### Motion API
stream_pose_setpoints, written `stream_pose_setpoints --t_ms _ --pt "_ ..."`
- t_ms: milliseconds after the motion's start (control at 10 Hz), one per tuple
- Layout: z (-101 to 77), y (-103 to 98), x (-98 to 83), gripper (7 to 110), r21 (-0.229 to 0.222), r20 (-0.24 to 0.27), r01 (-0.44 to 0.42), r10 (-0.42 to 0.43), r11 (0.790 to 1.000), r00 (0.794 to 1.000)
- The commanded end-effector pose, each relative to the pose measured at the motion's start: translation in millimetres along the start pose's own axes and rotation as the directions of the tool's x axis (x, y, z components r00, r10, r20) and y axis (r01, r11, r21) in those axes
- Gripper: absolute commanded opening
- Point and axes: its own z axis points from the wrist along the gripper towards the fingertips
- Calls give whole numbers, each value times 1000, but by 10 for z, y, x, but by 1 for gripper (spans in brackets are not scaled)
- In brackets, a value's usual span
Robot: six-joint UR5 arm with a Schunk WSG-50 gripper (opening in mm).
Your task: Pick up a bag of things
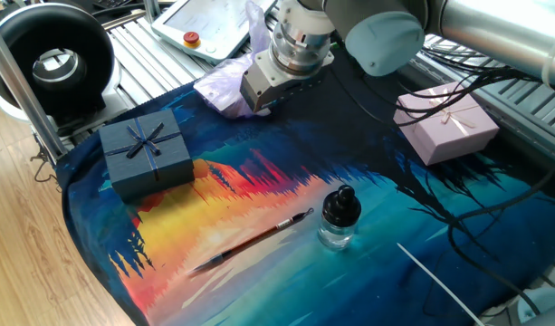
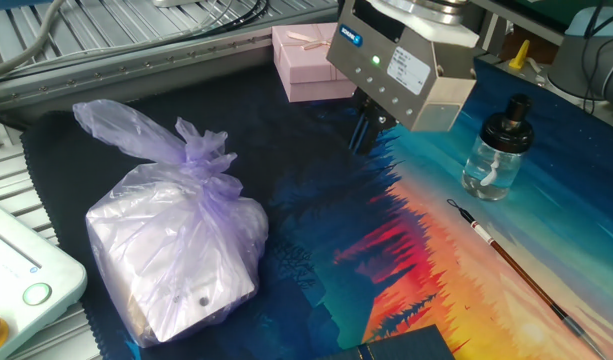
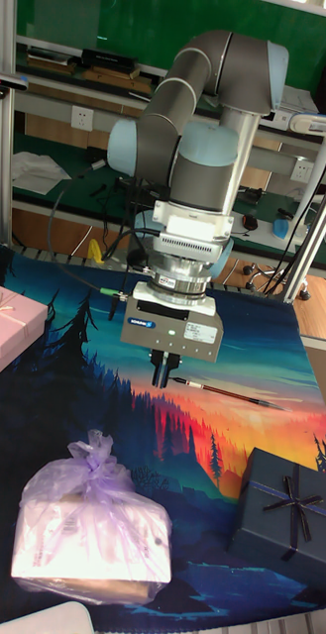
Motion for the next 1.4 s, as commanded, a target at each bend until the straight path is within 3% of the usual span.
stream_pose_setpoints --t_ms 0,500,700,800,900,1000,1100,1300 --pt "10 49 45 7 -11 -2 -6 6 1000 1000" --pt "12 38 69 7 -6 -9 -3 3 1000 1000" --pt "5 5 239 7 8 -77 1 -1 1000 997" --pt "-15 -73 402 7 39 -142 5 1 999 990" --pt "-34 -55 522 7 29 -191 15 -9 999 982" --pt "-51 54 608 7 -13 -225 5 -8 1000 974" --pt "-62 134 643 7 -42 -239 -12 1 999 971" --pt "-63 290 594 7 -101 -222 -36 13 994 975"
